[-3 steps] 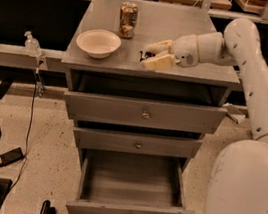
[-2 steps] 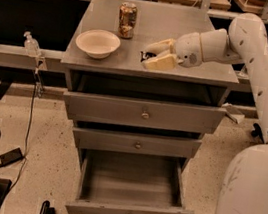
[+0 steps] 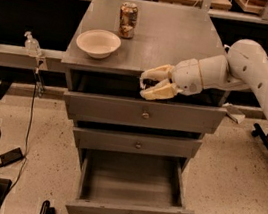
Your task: Place rxbar chocolate into bottom drawer
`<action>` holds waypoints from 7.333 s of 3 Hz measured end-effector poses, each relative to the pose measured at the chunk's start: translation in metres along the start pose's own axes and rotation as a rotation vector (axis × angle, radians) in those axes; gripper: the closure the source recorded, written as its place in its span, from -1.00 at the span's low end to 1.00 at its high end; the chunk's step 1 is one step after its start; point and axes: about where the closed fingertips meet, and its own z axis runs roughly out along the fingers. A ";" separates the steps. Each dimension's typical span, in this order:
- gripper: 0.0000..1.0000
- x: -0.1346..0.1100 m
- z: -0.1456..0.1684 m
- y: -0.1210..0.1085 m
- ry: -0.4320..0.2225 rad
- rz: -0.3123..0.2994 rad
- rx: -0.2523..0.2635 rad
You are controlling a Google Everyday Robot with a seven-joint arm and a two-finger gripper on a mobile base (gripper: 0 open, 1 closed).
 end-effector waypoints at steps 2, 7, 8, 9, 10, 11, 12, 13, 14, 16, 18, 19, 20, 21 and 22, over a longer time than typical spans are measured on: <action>1.00 0.067 0.039 0.041 -0.336 0.027 0.006; 1.00 0.176 0.042 0.116 -0.264 -0.112 0.284; 1.00 0.202 0.033 0.136 -0.201 -0.230 0.344; 1.00 0.205 0.032 0.139 -0.193 -0.259 0.356; 1.00 0.206 0.033 0.138 -0.198 -0.268 0.373; 1.00 0.267 0.036 0.125 -0.128 -0.277 0.433; 1.00 0.363 0.056 0.114 -0.053 -0.293 0.458; 1.00 0.423 0.071 0.107 0.017 -0.287 0.455; 1.00 0.463 0.084 0.107 0.112 -0.226 0.423; 1.00 0.485 0.100 0.099 0.137 -0.106 0.400; 1.00 0.522 0.141 0.084 0.142 -0.090 0.356; 1.00 0.543 0.162 0.076 0.155 -0.084 0.344; 0.94 0.564 0.185 0.068 0.164 -0.083 0.338; 0.48 0.571 0.195 0.063 0.179 -0.091 0.337; 0.01 0.586 0.204 0.066 0.207 -0.066 0.323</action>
Offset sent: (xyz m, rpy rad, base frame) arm -0.0596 0.0088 -0.1599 0.4773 0.0720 -0.0003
